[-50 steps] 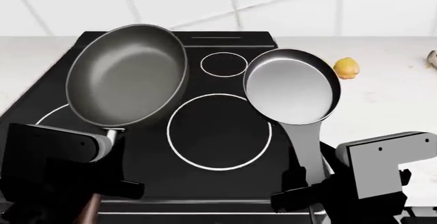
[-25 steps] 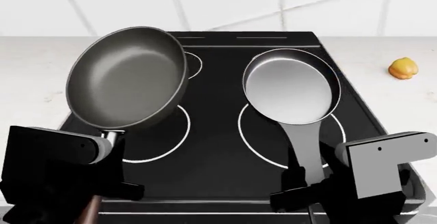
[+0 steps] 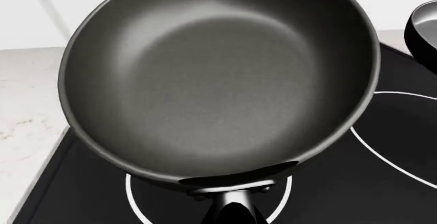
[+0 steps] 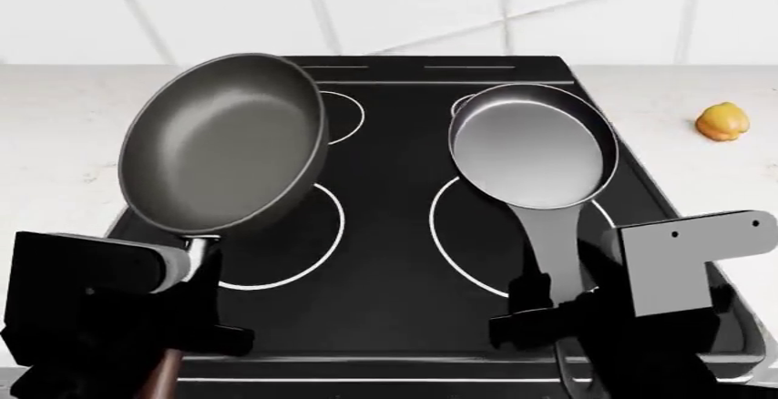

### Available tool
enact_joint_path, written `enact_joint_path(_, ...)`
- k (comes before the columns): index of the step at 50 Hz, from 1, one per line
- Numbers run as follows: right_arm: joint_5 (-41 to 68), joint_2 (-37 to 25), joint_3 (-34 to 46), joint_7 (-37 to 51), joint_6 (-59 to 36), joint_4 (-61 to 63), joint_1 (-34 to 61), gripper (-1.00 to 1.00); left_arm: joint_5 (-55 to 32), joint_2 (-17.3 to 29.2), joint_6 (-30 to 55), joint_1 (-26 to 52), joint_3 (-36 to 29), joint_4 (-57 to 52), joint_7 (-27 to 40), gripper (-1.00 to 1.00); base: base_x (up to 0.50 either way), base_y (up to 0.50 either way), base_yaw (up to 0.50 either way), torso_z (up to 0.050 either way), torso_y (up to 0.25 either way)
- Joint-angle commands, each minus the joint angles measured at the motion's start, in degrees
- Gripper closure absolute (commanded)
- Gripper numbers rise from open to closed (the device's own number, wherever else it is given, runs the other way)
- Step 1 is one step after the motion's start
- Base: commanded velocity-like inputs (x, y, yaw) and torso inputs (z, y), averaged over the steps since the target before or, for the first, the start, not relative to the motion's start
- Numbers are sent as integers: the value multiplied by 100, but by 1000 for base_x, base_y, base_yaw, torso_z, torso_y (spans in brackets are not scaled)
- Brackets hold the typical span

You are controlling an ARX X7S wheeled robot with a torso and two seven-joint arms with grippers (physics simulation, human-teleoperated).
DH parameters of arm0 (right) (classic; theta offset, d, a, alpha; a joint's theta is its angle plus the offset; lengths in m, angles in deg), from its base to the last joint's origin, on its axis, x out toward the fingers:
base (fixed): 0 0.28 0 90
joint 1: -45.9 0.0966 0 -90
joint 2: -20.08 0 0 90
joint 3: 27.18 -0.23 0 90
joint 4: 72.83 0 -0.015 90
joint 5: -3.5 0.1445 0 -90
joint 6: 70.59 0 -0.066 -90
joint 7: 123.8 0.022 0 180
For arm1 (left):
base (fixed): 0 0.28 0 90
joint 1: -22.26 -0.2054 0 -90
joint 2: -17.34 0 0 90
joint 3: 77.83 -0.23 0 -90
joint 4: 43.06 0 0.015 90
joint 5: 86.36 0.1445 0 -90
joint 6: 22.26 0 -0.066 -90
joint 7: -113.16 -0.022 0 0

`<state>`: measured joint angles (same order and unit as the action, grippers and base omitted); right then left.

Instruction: Place both pans onto different burners. Then place the bell pepper and the fish on different pans.

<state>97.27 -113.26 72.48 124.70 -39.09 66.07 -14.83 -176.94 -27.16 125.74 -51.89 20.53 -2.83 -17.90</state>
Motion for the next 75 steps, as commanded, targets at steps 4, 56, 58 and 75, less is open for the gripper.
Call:
enact_joint_path(4, 307, -200, -37, 467, -123, -231, 411, 100, 393, -162, -230, -306, 210, 66, 107, 100, 0, 0, 0, 0, 3)
enact_joint_path(56, -1239, 4, -333, -878, 467, -305, -1450, 100, 492, -114, -350, -410, 221, 94, 65, 100, 0, 0, 0, 1, 2)
enact_joint_path(58, -1363, 24, -327, -996, 510, -371, -1543, 100, 509, -117, -360, -437, 231, 94, 48, 100, 0, 0, 0, 0, 0)
enact_joint_path(75, -1566, 91, -238, -1181, 562, -596, -1586, 100, 601, -132, -399, -487, 217, 132, -18, 100, 0, 0, 0, 1, 2)
